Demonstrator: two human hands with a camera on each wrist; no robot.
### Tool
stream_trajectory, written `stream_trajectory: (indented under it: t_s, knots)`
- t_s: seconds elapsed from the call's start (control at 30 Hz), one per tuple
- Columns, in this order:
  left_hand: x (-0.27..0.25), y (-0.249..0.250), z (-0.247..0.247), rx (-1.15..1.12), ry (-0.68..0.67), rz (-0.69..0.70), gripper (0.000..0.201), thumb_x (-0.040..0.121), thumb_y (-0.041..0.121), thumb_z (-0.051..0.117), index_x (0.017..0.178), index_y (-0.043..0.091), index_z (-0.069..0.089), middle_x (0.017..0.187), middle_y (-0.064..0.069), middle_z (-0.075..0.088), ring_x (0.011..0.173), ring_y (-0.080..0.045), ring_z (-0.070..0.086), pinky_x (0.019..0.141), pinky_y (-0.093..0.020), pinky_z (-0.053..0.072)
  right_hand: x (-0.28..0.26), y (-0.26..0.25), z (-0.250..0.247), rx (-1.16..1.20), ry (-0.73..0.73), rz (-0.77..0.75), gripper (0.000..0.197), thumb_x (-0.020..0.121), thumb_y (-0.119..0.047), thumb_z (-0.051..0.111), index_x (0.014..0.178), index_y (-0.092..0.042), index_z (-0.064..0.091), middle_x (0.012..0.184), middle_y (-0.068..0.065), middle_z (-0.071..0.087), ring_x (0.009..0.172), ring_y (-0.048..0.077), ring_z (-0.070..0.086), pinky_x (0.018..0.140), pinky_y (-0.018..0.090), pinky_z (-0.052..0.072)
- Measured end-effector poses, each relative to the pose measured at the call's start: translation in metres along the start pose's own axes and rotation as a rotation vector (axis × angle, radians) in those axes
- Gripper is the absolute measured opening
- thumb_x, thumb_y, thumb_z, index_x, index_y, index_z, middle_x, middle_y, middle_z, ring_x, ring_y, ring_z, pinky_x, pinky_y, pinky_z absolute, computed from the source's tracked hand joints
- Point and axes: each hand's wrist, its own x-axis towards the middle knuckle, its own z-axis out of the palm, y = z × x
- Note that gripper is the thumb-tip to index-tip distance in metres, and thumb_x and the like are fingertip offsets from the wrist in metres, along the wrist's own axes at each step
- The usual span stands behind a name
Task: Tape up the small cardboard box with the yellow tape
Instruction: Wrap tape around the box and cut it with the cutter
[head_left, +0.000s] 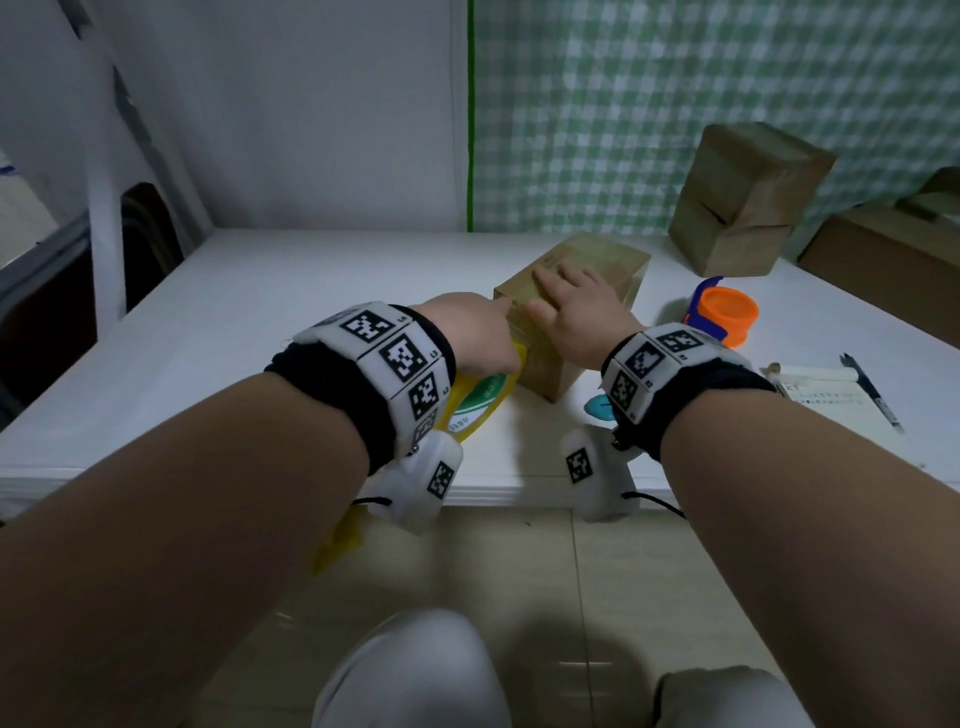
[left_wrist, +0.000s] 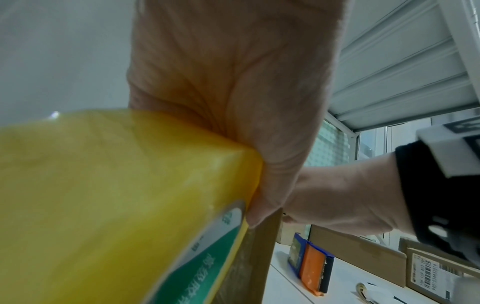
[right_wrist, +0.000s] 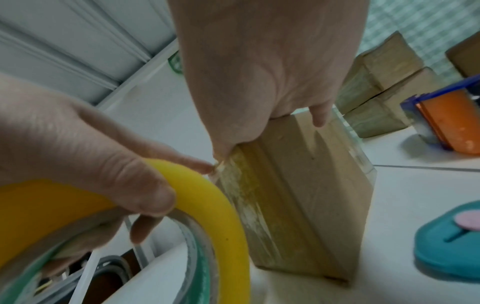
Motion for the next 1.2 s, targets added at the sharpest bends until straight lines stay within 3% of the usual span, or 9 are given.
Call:
stream_trajectory:
  t_s: [0.07,0.17,0.3,0.4,0.6,0.83,0.97,1.07,1.2]
  knots:
    - [0.0,0.0,0.0,-0.006,0.007,-0.008,0.073,0.091,0.032,0.042,0.153,0.017,0.007,0.148,-0.013,0.04,0.126,-0.03,0.046,0.09,-0.032,0.043,-0.007,0.006,-0.002,0.101,0.178,-0.004,0.046,0.097,-0.039,0.033,0.127,-0.009,0.051,0.131,0.018,0.052,0.125,0.035,0.045,0.101,0.041,0.037]
    - [0.001,0.0,0.0,-0.021,0.016,-0.02,0.071,0.091,0.033,0.043,0.153,0.016,0.012,0.146,-0.013,0.042,0.126,-0.03,0.046,0.091,-0.032,0.043,-0.024,0.018,-0.004,0.17,0.401,0.112,0.03,0.095,-0.023,0.038,0.112,-0.004,0.053,0.117,0.019,0.054,0.109,0.035,0.051,0.087,0.039,0.04]
    - [0.0,0.002,0.001,-0.035,0.045,-0.038,0.07,0.09,0.034,0.045,0.152,0.017,0.018,0.145,-0.012,0.043,0.127,-0.03,0.046,0.092,-0.033,0.043,-0.033,0.032,-0.003,-0.028,0.079,0.307,0.028,0.091,-0.01,0.041,0.109,-0.002,0.061,0.111,0.017,0.064,0.1,0.033,0.06,0.071,0.033,0.04]
    - [0.0,0.003,0.003,-0.045,0.068,-0.04,0.065,0.089,0.035,0.046,0.149,0.016,0.026,0.142,-0.012,0.047,0.125,-0.029,0.048,0.092,-0.034,0.044,-0.036,0.036,0.006,-0.245,-0.191,0.325,0.03,0.091,-0.013,0.048,0.115,-0.003,0.062,0.122,0.014,0.062,0.091,0.027,0.054,0.082,0.035,0.046]
    - [0.0,0.003,0.006,-0.07,0.091,-0.055,0.062,0.088,0.031,0.046,0.146,0.017,0.031,0.136,-0.011,0.052,0.119,-0.029,0.051,0.081,-0.031,0.041,-0.043,0.043,0.016,-0.279,-0.279,0.313,0.04,0.093,-0.019,0.049,0.131,-0.007,0.055,0.135,0.012,0.056,0.123,0.029,0.054,0.097,0.034,0.045]
    - [-0.003,0.003,0.007,-0.119,0.101,-0.038,0.059,0.083,0.031,0.05,0.14,0.018,0.04,0.126,-0.009,0.059,0.103,-0.026,0.053,0.075,-0.03,0.042,-0.049,0.039,0.016,-0.338,-0.321,0.278,0.035,0.091,-0.021,0.053,0.119,-0.002,0.061,0.105,0.01,0.062,0.093,0.028,0.061,0.076,0.032,0.049]
    - [-0.004,0.0,0.008,-0.163,0.096,-0.047,0.069,0.082,0.033,0.052,0.146,0.024,0.031,0.136,-0.009,0.053,0.113,-0.027,0.052,0.077,-0.029,0.041,-0.058,0.029,0.006,-0.098,-0.311,0.262,0.036,0.089,-0.016,0.058,0.121,0.0,0.057,0.103,0.011,0.056,0.106,0.031,0.063,0.079,0.033,0.053]
    - [-0.005,-0.004,0.007,-0.187,0.092,-0.063,0.073,0.083,0.035,0.052,0.15,0.027,0.024,0.144,-0.008,0.047,0.124,-0.028,0.048,0.081,-0.028,0.04,-0.066,0.018,-0.011,0.376,-0.38,0.278,0.029,0.093,-0.012,0.055,0.12,-0.006,0.048,0.108,0.015,0.063,0.089,0.027,0.063,0.071,0.033,0.056]
    - [-0.007,-0.005,0.006,-0.22,0.103,-0.078,0.067,0.083,0.036,0.055,0.145,0.022,0.036,0.142,-0.009,0.049,0.125,-0.028,0.048,0.086,-0.03,0.041,-0.07,0.006,-0.034,0.771,-0.431,0.235,0.006,0.099,-0.009,0.045,0.104,-0.007,0.047,0.085,0.014,0.064,0.06,0.021,0.058,0.048,0.022,0.054]
